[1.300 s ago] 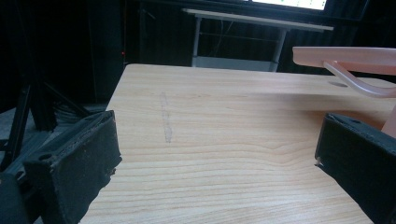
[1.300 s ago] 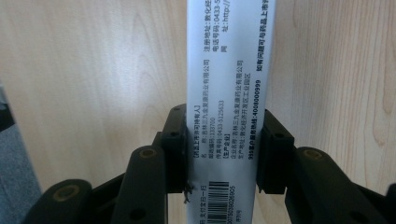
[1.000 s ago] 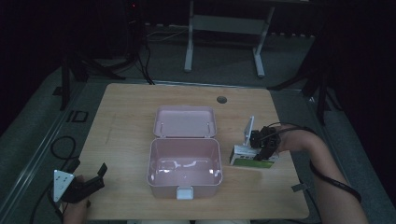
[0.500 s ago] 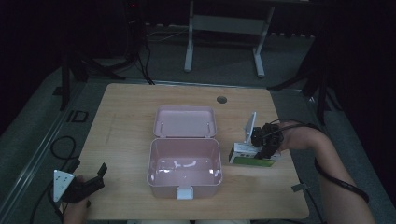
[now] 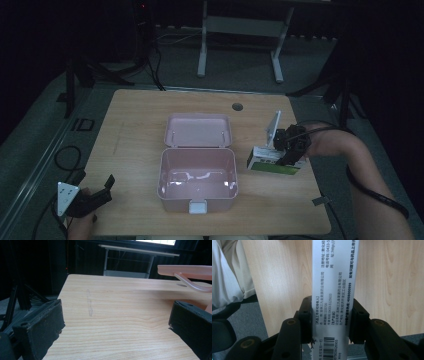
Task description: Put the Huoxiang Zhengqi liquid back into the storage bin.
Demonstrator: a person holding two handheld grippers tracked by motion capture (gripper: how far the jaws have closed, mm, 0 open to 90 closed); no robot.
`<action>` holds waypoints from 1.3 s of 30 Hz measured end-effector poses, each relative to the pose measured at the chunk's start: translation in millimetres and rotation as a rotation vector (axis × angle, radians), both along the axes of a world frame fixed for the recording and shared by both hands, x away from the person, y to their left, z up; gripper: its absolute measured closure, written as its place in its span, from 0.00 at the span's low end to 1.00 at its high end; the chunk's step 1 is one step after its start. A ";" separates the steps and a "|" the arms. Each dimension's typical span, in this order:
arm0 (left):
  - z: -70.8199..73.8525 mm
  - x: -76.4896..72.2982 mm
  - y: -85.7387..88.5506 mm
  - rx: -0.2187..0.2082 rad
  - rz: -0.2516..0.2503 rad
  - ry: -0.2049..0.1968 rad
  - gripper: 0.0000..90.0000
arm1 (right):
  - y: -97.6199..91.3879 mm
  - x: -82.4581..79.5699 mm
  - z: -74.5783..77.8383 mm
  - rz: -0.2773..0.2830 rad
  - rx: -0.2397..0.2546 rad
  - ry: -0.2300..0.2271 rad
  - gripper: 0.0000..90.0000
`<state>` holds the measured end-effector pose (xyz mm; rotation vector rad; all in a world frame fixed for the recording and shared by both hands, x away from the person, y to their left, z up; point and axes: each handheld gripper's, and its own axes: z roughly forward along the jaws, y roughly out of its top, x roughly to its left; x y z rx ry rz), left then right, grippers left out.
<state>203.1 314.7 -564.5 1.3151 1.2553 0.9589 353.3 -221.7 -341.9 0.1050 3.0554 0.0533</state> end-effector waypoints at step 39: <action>-0.1 -0.2 0.2 -0.004 -0.004 -0.005 0.00 | 88.9 -22.6 46.5 0.090 -0.016 -0.016 0.69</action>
